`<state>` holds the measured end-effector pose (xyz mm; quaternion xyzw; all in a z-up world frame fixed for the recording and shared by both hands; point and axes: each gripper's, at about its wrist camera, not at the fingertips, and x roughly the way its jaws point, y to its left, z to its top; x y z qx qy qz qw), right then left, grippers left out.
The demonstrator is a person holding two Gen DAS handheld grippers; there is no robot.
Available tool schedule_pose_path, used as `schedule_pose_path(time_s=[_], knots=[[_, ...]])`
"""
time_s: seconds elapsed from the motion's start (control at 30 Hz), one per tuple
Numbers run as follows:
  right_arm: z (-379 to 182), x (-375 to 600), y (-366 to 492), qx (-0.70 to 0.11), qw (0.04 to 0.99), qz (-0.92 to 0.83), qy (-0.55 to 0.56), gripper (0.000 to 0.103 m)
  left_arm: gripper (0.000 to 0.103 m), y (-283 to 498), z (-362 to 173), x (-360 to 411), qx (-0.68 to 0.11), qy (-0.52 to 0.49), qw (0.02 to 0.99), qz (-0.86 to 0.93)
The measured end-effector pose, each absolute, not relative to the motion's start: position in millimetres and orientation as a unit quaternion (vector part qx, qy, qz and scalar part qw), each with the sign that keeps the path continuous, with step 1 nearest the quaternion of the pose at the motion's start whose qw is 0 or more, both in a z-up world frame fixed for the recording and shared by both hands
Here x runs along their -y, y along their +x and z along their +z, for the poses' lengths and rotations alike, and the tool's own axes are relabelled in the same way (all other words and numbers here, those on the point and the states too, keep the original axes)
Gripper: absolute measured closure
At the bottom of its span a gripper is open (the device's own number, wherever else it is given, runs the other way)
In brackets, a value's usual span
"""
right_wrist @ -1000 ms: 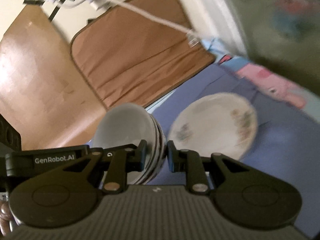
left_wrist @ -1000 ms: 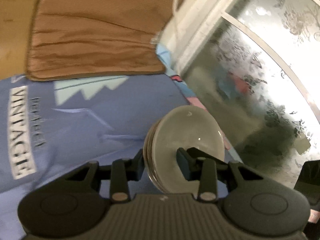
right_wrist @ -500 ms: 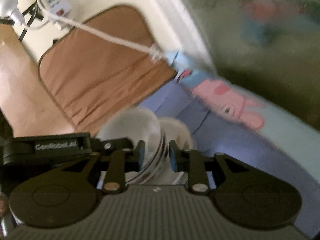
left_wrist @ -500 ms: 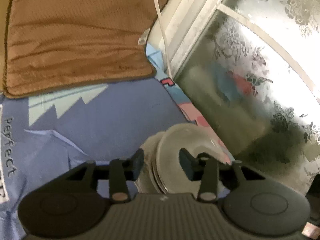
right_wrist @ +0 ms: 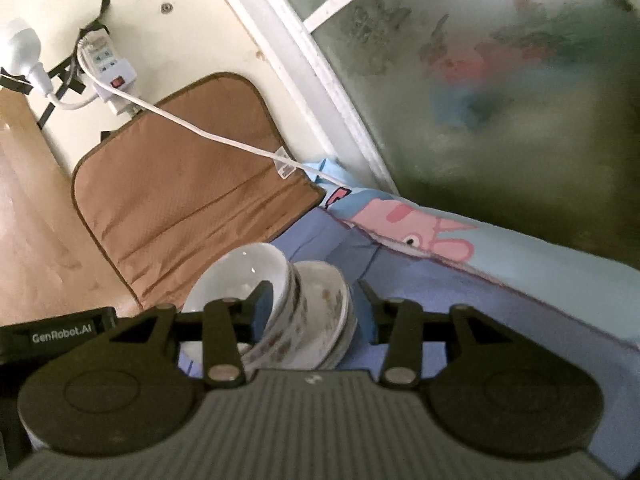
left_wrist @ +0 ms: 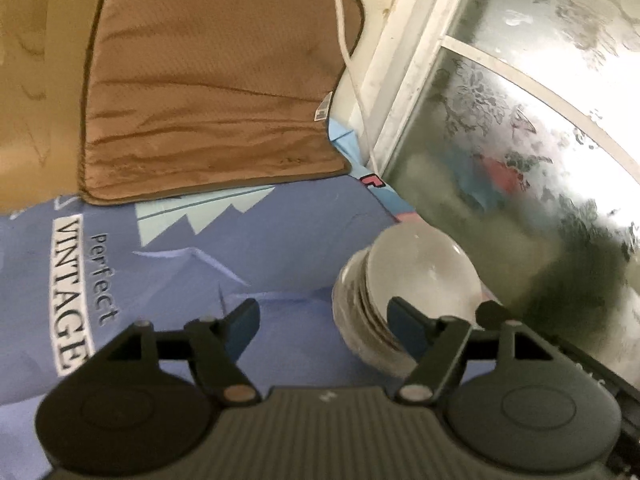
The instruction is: Organize plates and bowls
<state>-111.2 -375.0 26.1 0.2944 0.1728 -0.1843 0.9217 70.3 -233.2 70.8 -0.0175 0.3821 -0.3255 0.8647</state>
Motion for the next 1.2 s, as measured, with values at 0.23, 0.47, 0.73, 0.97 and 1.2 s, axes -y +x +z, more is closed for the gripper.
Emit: schedule_pose_path(time_s=[0.23, 0.47, 0.73, 0.97, 1.2], knots=[[34.4, 348.1, -125.3, -0.156, 0.937, -0.183, 0.253, 0.051, 0.030, 52.4, 79.1, 221.7, -0.363, -0.015, 0.873, -0.326], [40.3, 340.0, -123.5, -0.157, 0.941, -0.175, 0.242, 0.051, 0.030, 43.6, 83.6, 204.9, -0.354, -0.013, 0.882, -0.311], [29.3, 324.2, -133.1, -0.185, 0.937, -0.163, 0.247, 0.051, 0.021, 23.5, 65.7, 176.9, -0.355, 0.018, 0.894, -0.272], [23.9, 303.9, -138.1, -0.213, 0.932, -0.151, 0.251, 0.048, 0.002, 4.6, 63.0, 146.9, -0.330, 0.044, 0.911, -0.245], [31.5, 281.0, -144.0, -0.218, 0.935, -0.150, 0.235, 0.040, 0.000, -2.1, 64.5, 129.7, -0.315, 0.061, 0.914, -0.248]])
